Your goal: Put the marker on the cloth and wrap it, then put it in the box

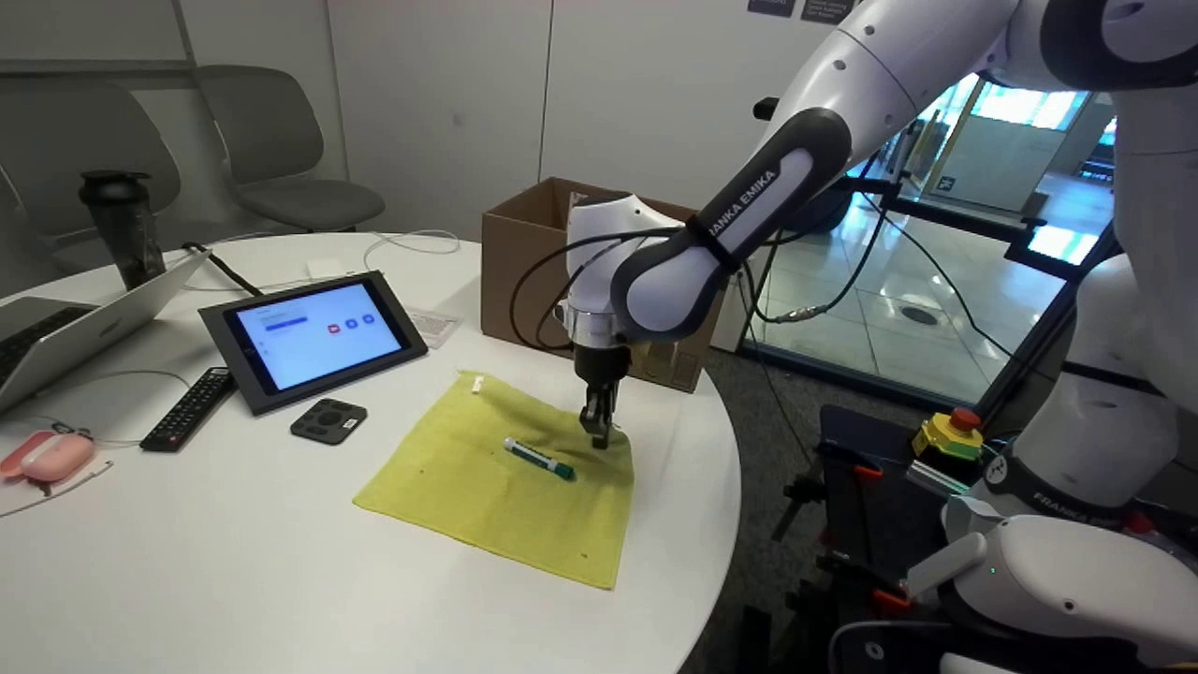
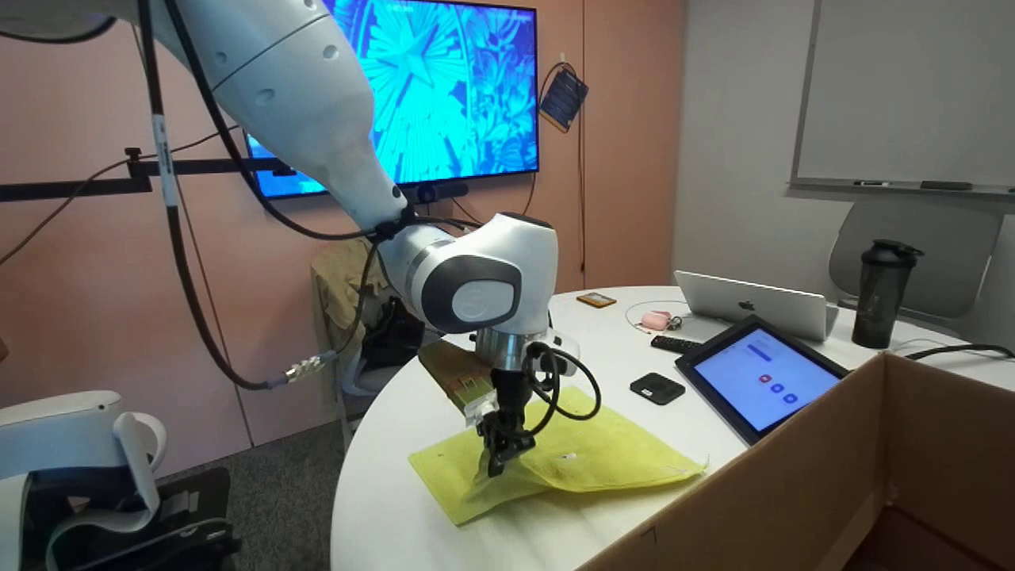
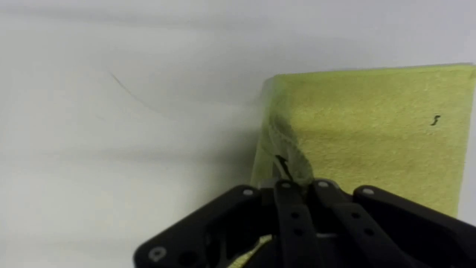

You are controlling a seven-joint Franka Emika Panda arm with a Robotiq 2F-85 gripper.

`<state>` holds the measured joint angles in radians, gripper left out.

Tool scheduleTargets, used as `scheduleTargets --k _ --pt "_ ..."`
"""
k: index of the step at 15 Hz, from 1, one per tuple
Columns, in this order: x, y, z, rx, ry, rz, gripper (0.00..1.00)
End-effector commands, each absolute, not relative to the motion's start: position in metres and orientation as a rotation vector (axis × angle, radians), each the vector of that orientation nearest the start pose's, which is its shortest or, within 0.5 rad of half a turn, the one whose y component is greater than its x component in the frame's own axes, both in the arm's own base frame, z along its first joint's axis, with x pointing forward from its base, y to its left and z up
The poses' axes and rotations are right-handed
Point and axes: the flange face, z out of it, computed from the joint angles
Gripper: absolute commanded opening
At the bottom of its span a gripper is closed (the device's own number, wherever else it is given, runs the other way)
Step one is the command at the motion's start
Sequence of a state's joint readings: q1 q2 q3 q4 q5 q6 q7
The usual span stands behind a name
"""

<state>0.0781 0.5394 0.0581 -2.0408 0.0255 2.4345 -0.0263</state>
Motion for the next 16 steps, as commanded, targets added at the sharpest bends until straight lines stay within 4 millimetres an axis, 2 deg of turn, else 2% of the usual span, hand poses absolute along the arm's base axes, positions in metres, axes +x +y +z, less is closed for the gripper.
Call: scheduleTargets --k 1,3,7,12,13,14,16 --pt "0.557 0.129 0.18 -3.09 -0.343 0.249 0.01" --pt "0.55 0.162 0.176 -3.09 -0.406 0.268 0.01" --pt "0.536 0.22 0.146 -3.178 -0.402 0.307 0.01" --pt "0.521 0.258 0.093 -3.364 -0.238 0.311 0.03" --pt "0.519 0.263 0.087 -3.387 -0.213 0.32 0.29" --pt "0.518 0.268 0.083 -3.402 -0.187 0.324 0.3" --pt "0.52 0.276 0.089 -3.426 -0.147 0.331 0.42"
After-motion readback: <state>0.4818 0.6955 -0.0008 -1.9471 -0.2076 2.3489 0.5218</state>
